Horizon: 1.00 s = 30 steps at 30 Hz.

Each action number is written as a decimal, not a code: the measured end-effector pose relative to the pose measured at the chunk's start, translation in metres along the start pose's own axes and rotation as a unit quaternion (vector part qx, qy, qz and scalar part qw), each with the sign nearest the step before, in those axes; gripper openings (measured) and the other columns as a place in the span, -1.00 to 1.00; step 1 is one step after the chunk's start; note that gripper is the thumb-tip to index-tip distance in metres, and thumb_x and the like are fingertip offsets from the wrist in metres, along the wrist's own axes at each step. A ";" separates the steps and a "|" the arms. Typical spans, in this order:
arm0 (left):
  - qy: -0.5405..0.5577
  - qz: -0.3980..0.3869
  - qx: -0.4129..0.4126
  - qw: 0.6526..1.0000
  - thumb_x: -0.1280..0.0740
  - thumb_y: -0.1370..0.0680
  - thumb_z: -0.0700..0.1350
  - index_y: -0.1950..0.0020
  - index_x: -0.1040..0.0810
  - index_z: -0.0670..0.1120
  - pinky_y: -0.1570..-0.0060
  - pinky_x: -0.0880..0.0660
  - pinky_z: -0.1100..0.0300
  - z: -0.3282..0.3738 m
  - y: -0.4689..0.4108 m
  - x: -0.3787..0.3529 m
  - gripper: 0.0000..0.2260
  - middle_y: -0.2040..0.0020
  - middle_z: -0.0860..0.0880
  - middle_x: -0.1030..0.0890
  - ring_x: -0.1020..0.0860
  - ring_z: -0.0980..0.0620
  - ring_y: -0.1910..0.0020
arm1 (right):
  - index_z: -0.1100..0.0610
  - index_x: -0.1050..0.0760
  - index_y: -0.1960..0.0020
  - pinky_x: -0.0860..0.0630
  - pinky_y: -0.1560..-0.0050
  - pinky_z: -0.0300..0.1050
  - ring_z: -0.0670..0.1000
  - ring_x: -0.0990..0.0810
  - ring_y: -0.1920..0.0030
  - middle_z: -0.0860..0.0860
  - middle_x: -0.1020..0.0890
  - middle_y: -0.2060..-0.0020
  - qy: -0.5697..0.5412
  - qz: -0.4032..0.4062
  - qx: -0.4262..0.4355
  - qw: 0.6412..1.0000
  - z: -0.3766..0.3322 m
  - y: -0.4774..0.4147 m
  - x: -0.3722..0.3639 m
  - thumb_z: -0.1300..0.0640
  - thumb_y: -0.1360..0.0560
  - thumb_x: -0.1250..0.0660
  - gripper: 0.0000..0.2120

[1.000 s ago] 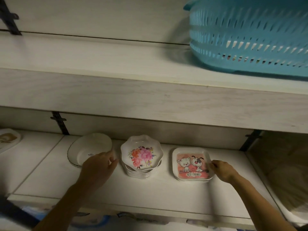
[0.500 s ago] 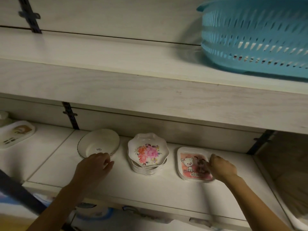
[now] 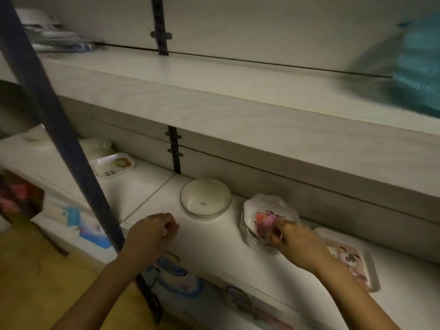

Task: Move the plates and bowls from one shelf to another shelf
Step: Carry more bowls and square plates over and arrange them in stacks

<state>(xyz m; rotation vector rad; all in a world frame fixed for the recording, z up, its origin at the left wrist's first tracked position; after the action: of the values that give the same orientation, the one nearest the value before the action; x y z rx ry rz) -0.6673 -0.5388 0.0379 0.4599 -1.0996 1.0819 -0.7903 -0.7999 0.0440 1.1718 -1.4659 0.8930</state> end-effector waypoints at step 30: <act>-0.084 0.024 0.028 0.996 -0.19 -0.56 -0.02 -0.04 -0.54 -0.10 0.21 -0.39 0.39 -0.368 0.019 0.176 -0.78 0.01 -0.05 -0.63 -0.49 0.11 0.14 | 0.04 -0.46 -0.17 -0.54 -0.02 -0.07 0.00 -0.57 0.00 -0.02 -0.59 -0.07 -0.115 0.013 0.186 0.976 -0.457 -0.118 -0.072 0.03 -0.56 -0.16 -0.77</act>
<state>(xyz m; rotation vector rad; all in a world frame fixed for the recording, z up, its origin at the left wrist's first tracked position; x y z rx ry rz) -0.4975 -0.1673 0.0307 0.5787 -1.2356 1.1347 -0.5583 -0.3835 0.0656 1.5770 -1.5404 1.1132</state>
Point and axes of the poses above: each hand's wrist, its own y-axis away from the middle knuckle, its own x-axis out of the back of the hand, z = x × y, the point moved 6 cm from there along -y, towards the middle knuckle
